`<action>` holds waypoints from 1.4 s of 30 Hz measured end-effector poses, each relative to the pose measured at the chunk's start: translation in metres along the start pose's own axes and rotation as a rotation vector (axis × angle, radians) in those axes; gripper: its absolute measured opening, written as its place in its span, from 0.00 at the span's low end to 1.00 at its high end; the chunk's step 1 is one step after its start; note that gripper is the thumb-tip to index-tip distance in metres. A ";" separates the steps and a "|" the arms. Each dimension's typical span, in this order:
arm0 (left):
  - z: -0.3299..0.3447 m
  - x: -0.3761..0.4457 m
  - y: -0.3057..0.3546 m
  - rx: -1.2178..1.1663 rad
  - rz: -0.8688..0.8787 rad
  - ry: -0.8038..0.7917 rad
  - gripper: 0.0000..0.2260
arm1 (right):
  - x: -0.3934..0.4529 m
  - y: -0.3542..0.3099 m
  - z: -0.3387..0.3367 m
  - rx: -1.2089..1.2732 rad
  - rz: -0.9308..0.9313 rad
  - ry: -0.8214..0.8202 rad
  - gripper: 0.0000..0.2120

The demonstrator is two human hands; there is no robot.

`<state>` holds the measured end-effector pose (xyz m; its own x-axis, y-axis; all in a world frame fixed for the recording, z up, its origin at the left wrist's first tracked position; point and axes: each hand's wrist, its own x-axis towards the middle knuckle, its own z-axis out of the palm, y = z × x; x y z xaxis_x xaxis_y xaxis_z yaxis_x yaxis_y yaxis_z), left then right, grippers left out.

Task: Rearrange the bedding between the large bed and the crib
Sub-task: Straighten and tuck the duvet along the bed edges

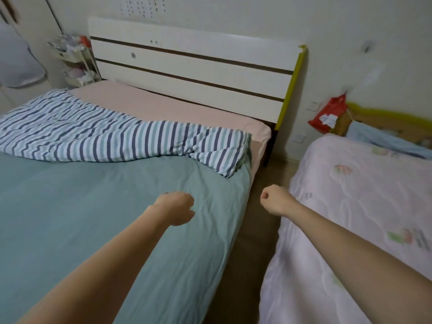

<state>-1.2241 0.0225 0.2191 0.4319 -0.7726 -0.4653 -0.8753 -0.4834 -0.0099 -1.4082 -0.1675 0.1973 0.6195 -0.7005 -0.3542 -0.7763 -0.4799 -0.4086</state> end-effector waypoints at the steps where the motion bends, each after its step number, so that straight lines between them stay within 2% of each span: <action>1: -0.003 0.024 -0.002 -0.003 -0.008 0.027 0.17 | 0.028 -0.002 -0.005 0.019 0.002 0.001 0.11; 8: -0.017 0.200 -0.007 -0.040 -0.045 0.097 0.23 | 0.198 0.002 -0.011 0.069 0.065 0.034 0.11; 14: -0.031 0.363 0.029 -0.089 -0.045 0.122 0.28 | 0.344 0.036 -0.010 0.109 0.124 0.034 0.11; 18: 0.002 0.454 0.060 -0.211 -0.103 0.032 0.20 | 0.434 0.070 0.015 0.164 0.156 -0.004 0.07; 19: 0.010 0.456 0.063 -0.248 -0.125 0.009 0.19 | 0.437 0.073 0.020 0.199 0.160 -0.012 0.07; 21: 0.041 0.503 0.073 -0.303 -0.197 0.005 0.22 | 0.482 0.092 0.040 0.329 0.183 -0.051 0.09; 23: 0.067 0.540 0.082 -0.310 -0.272 0.025 0.30 | 0.519 0.108 0.058 0.523 0.259 -0.096 0.17; 25: 0.086 0.560 0.086 -0.275 -0.332 0.073 0.34 | 0.541 0.113 0.073 0.806 0.367 -0.165 0.29; 29: 0.112 0.589 0.078 -0.127 -0.404 0.201 0.36 | 0.580 0.103 0.098 1.100 0.413 -0.238 0.56; 30: 0.111 0.590 0.071 -0.142 -0.400 0.245 0.35 | 0.584 0.094 0.100 1.160 0.405 -0.210 0.56; 33: 0.107 0.596 0.050 -0.278 -0.282 0.320 0.26 | 0.591 0.071 0.101 1.253 0.358 -0.116 0.43; 36: 0.073 0.583 0.023 -0.256 -0.228 0.314 0.21 | 0.588 0.057 0.102 1.207 0.395 -0.096 0.27; 38: 0.047 0.567 0.012 -0.212 -0.186 0.269 0.14 | 0.581 0.054 0.098 1.149 0.429 -0.117 0.14; 40: 0.021 0.539 0.011 -0.243 -0.120 0.227 0.06 | 0.566 0.049 0.087 1.080 0.444 -0.152 0.11; 42: -0.001 0.505 0.014 -0.287 -0.083 0.192 0.04 | 0.537 0.035 0.072 1.135 0.473 -0.246 0.14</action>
<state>-1.0185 -0.3746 -0.0155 0.5556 -0.7762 -0.2982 -0.7507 -0.6224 0.2215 -1.0943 -0.5230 -0.0676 0.4074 -0.5044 -0.7613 -0.4664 0.6018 -0.6484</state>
